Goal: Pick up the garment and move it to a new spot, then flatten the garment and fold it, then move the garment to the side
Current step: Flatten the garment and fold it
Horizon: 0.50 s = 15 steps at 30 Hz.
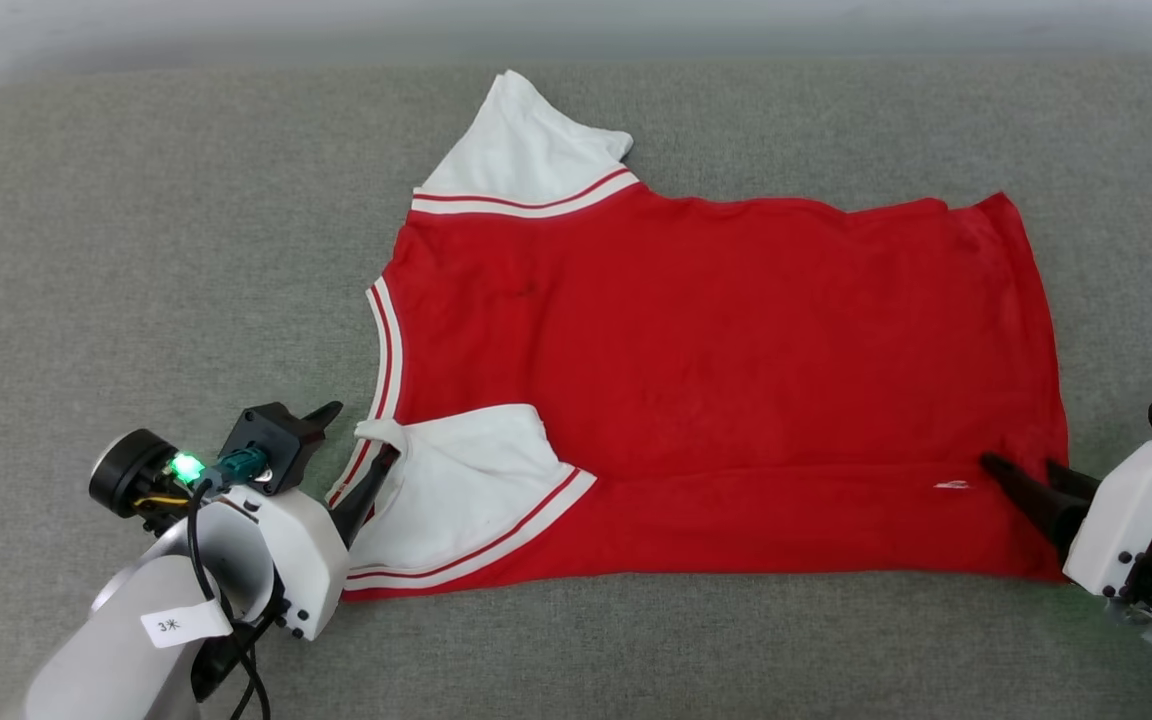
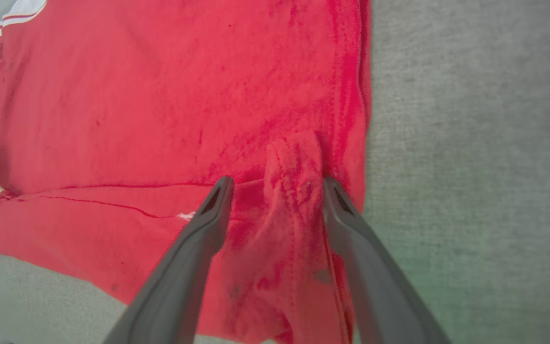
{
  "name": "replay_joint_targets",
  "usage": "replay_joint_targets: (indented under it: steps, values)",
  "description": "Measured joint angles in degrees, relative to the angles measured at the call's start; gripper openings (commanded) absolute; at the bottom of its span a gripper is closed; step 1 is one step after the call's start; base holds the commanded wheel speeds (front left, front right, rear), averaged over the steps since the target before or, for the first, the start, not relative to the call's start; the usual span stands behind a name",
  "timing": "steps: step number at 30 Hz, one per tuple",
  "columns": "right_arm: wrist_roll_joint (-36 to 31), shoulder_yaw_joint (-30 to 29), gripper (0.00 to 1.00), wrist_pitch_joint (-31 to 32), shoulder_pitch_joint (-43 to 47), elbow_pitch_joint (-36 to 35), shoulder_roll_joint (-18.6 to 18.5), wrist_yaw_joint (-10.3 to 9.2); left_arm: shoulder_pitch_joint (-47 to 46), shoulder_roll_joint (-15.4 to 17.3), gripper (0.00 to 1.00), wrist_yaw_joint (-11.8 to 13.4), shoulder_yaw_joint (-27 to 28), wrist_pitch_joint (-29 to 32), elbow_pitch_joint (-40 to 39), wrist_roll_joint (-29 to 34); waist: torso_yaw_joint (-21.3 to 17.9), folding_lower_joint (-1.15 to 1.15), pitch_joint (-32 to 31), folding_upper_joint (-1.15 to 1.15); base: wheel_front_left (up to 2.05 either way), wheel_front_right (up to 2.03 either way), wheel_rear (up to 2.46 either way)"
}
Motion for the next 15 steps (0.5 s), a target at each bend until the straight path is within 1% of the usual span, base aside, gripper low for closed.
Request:
replay_joint_targets:
  steps: [3,7,11,15]
  values:
    - [-0.5,0.6,1.00,-1.3,0.1,-0.3,-0.7,-0.01,0.0,-1.4,1.00,0.4,0.6,-2.0,2.0,-1.1,0.1,0.00,-1.3,0.00,0.00,0.00,0.00]
    - [-1.6,1.6,1.00,-2.8,1.1,-2.2,-2.2,-0.01,0.8,-3.2,1.00,2.3,2.2,-4.3,2.9,-2.9,0.3,-0.01,-3.8,0.00,0.00,0.00,0.00]
    - [-4.2,2.4,1.00,-3.6,3.9,-4.9,-3.4,-0.02,3.7,-4.2,1.00,5.3,4.2,-5.5,1.8,-5.3,0.5,-0.01,-6.6,0.00,0.00,0.00,0.00]
    - [-6.4,1.8,1.00,-2.3,7.4,-7.9,-3.4,-0.02,7.2,-4.6,1.00,7.8,5.0,-5.1,-2.3,-6.7,0.8,-0.01,-9.1,0.00,0.00,0.00,0.00]
